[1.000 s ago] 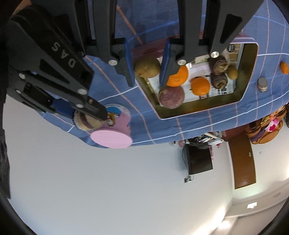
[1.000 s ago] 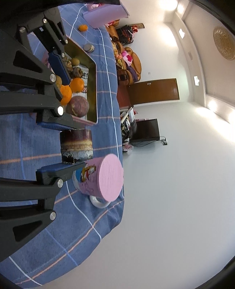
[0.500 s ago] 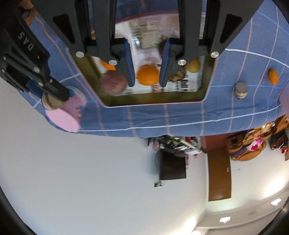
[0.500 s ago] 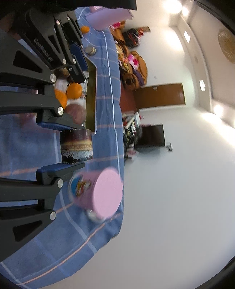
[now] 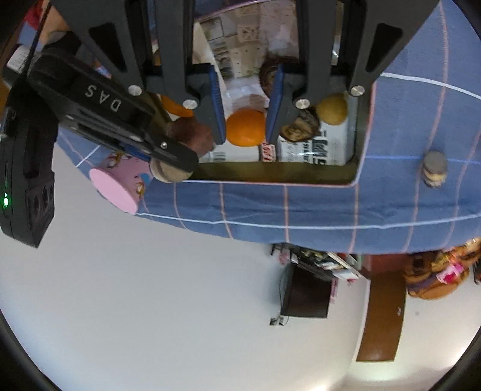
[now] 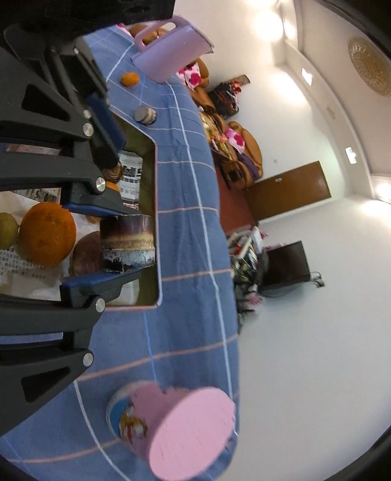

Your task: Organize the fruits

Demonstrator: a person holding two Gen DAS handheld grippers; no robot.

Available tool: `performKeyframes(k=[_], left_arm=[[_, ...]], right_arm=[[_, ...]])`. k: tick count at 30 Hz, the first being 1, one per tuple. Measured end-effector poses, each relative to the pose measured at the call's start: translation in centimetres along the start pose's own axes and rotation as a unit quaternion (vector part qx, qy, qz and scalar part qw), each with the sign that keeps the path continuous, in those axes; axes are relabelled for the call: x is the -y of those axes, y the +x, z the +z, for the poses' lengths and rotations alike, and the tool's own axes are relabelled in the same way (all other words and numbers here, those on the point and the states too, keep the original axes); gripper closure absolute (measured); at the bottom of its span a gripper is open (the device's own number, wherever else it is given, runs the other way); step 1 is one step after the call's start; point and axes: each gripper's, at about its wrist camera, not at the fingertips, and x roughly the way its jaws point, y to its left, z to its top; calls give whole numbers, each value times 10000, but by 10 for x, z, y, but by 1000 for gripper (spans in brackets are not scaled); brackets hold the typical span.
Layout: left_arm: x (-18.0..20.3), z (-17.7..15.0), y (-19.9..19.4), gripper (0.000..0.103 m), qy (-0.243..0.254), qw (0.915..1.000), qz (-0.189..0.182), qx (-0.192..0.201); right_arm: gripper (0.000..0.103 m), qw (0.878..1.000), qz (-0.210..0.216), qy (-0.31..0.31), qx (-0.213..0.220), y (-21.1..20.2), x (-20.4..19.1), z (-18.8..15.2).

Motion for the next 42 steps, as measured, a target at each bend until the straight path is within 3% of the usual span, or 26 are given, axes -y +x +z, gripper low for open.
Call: performKeyframes(k=[5,8,11,12,13,15,19,23,26,32,34,39,42], left_arm=[[4,-2,1,76,49,10000,31,-31],[3,-1,-1,71,45,9999,118,-7],[-3,3,-11,46,-55,9998,191,98],[-6,5,-16,28,-120,9994,255,190],[-10,8,-24,12,-206,9986,344,353],[-14,12,-42,0,-279,9960,414,742],[-19,15,-65,0,-201,9893,796,1204],[-28,11,-78,0,-153,9803,1381,1404],[-36,6,-84,0,-40,9728,1813,1442],[-58,2,-101,0,103,9631,2259,1460],[-67,1,-107,0,94,9610,2333,1482],[-88,-7,-118,0,3,9522,2586,1625],[-95,-9,-117,0,-121,9520,2627,1568]], right_arm=[[69,9998,218,-27,-2,0,-2,-1],[69,9996,290,-45,7,-2,-2,-1],[63,9974,658,287,1,-4,8,1],[59,9960,788,424,45,-8,12,1],[50,9941,917,566,117,-11,16,1],[35,9900,1108,800,350,-22,23,3],[31,9868,1065,903,825,-41,27,4],[31,9912,177,618,1160,-55,18,2],[31,9879,-368,228,1491,-67,5,0],[31,9561,-1659,-575,2347,-97,-33,-11],[30,9504,-1767,-693,2465,-102,-40,-13],[30,9529,-1716,-756,2384,-103,-37,-10],[30,9580,-1635,-721,2245,-101,-30,-9]])
